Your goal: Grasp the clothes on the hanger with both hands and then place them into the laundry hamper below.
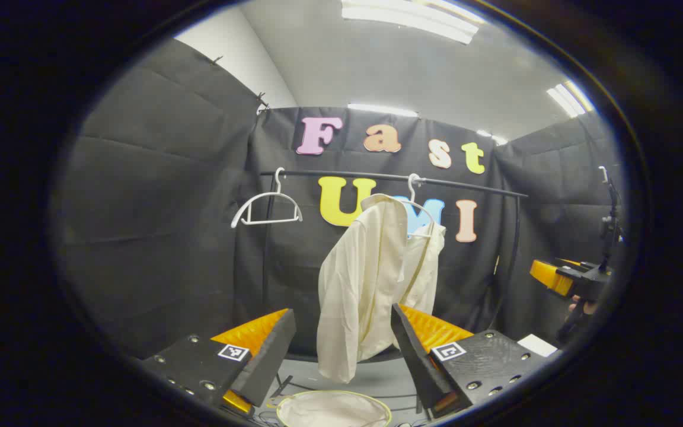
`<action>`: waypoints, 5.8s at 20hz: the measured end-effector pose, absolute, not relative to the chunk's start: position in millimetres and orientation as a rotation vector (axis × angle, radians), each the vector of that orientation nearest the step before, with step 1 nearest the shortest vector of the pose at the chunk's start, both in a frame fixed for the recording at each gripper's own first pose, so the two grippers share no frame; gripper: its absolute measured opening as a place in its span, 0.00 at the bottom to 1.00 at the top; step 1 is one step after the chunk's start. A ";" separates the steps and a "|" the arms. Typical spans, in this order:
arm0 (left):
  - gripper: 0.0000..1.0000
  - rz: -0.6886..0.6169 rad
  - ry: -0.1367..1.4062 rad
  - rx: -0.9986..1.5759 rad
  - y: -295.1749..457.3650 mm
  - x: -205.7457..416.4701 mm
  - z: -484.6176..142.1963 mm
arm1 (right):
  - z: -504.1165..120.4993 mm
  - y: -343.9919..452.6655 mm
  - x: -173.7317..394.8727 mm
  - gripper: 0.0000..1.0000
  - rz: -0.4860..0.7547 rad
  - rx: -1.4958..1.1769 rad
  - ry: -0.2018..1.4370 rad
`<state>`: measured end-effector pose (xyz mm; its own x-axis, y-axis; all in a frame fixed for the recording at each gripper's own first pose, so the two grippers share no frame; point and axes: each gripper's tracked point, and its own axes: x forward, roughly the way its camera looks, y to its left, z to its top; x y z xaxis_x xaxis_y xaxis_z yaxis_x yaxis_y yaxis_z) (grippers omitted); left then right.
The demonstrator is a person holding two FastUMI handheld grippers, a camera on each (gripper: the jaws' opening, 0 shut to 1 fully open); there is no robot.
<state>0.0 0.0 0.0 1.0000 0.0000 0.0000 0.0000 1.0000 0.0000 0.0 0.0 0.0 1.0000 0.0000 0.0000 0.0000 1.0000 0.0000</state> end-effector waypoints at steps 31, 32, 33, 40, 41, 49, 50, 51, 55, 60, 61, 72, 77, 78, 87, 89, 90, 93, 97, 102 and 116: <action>0.95 -0.033 -0.008 0.047 -65.8 87.5 28.7 | 0.7 5.1 101.5 0.96 0.054 -0.018 0.033; 0.94 -0.030 -0.010 0.046 -73.3 99.8 30.7 | -0.8 2.9 111.4 0.96 0.059 -0.020 0.032; 0.94 -0.026 -0.013 0.045 -80.4 111.8 32.3 | -2.3 1.0 121.5 0.97 0.065 -0.019 0.034; 0.94 0.025 -0.052 0.051 -122.3 187.4 49.1 | -25.4 -10.6 181.9 0.97 0.107 0.005 0.070; 0.94 0.037 -0.050 0.049 -126.2 199.1 48.2 | -29.6 -12.7 189.3 0.97 0.114 0.004 0.075; 0.96 0.207 -0.032 0.038 -138.0 279.3 29.2 | -65.7 -28.8 244.6 0.97 0.189 0.012 0.136; 0.96 0.231 -0.033 0.027 -135.8 286.8 27.2 | -70.2 -30.9 249.6 0.97 0.195 0.011 0.144; 0.96 0.255 -0.035 0.016 -132.6 294.1 26.4 | -72.3 -30.7 252.5 0.97 0.208 0.017 0.151; 0.95 0.328 -0.038 0.038 -119.6 323.1 25.7 | -88.8 -23.6 256.7 0.97 0.247 0.022 0.182; 0.94 0.443 -0.048 0.090 -98.6 349.9 28.0 | -115.0 -22.8 255.9 0.97 0.280 0.031 0.244; 0.94 0.459 -0.048 0.105 -97.4 354.5 28.0 | -118.5 -22.0 256.3 0.97 0.285 0.031 0.254; 0.51 0.604 -0.047 0.201 -70.9 359.7 29.6 | -118.8 -15.5 275.2 0.96 0.311 0.054 0.255; 0.06 0.562 -0.059 0.168 -68.0 354.0 30.8 | -95.1 11.0 298.2 0.97 0.356 0.088 0.199; 0.07 0.548 -0.063 0.154 -69.5 352.6 32.1 | -88.4 19.8 302.7 0.96 0.366 0.111 0.183; 0.02 0.507 -0.083 0.114 -73.2 333.5 37.3 | -57.6 90.3 360.1 0.98 0.426 0.222 0.119; 0.02 0.509 -0.084 0.115 -74.6 332.9 36.9 | -62.9 98.4 374.1 0.97 0.408 0.230 0.126; 0.02 0.511 -0.085 0.113 -74.1 333.8 36.9 | -66.5 99.6 379.7 0.97 0.392 0.223 0.127; 0.02 0.516 -0.091 0.102 -74.6 335.0 34.5 | -79.7 100.9 403.4 0.98 0.345 0.195 0.144; 0.02 0.510 -0.100 0.097 -75.7 334.3 33.2 | -85.4 103.6 420.3 0.98 0.322 0.185 0.141; 0.02 0.511 -0.101 0.088 -75.3 332.0 32.5 | -85.7 104.8 432.6 0.53 0.305 0.214 0.142; 0.02 0.519 -0.129 -0.008 -65.3 322.0 43.9 | -59.8 83.9 448.2 0.03 0.267 0.363 0.069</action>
<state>322.0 -65.3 43.9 0.8604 0.4949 0.1214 -0.4939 0.8686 -0.0403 448.2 83.9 -59.8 0.9626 0.2701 -0.0191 -0.2454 0.9001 0.3599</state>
